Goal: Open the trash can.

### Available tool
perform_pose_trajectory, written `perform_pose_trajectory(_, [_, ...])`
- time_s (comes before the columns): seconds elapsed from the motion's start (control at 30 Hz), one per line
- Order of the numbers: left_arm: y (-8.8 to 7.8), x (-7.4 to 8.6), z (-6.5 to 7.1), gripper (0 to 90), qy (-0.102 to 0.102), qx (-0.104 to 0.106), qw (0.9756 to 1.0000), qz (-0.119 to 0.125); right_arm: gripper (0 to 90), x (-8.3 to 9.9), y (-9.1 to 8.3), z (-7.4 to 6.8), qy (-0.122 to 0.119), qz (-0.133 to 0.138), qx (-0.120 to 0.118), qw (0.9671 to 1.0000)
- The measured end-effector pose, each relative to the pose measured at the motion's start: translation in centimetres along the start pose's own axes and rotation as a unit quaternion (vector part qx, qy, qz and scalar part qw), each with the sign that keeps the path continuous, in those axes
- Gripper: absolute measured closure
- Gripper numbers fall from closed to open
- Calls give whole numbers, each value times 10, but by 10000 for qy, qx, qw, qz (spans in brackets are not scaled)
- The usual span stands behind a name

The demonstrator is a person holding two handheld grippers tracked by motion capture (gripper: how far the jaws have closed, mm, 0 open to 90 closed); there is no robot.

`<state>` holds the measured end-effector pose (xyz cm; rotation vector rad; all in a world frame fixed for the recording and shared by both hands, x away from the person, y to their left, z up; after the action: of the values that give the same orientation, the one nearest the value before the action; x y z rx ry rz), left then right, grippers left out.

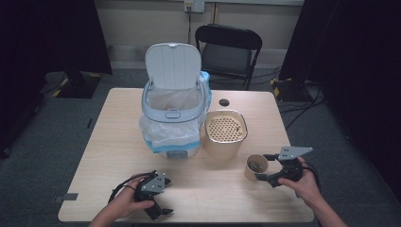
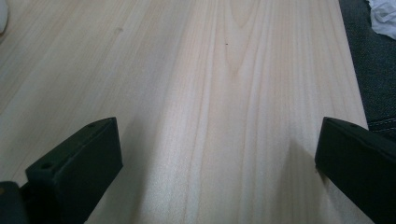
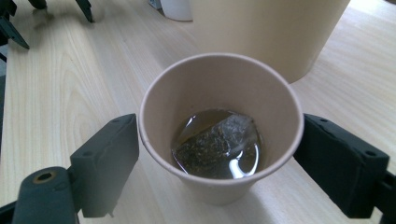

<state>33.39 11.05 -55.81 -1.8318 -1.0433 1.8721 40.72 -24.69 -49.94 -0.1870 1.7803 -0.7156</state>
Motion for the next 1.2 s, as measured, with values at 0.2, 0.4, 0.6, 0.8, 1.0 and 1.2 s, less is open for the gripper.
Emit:
perform_pose_trajectory(0.2, [0,0,0,0,-1,0,10000,1,141,7,6,3,86,183,91,9998])
perform_pose_trajectory(0.4, [0,0,0,0,5,7,10000,-25,141,12,13,4,157,369,88,9992])
perform_pose_trajectory(0.6, [0,0,0,0,5,-3,10000,-8,143,14,21,4,152,467,149,9987])
perform_pose_trajectory(0.8, [0,0,0,0,2,1,10000,-12,143,15,25,5,169,516,163,9984])
perform_pose_trajectory(1.0, [0,0,0,0,2,6,10000,-18,150,17,29,6,186,629,162,9977])
perform_pose_trajectory(1.2, [0,0,0,0,5,4,10000,-22,186,16,31,6,195,757,188,9968])
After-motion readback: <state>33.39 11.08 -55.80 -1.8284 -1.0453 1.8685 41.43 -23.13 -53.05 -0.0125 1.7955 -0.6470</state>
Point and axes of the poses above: each handheld gripper's, and its own axes: y roughly forward along the jaws, x roughly out of its underside, z roughly to its right, the point moved 8 cm from there along y, roughly forward along the jaws, and after that the axes turned 9 degrees about -x, right-handed, at the moved point
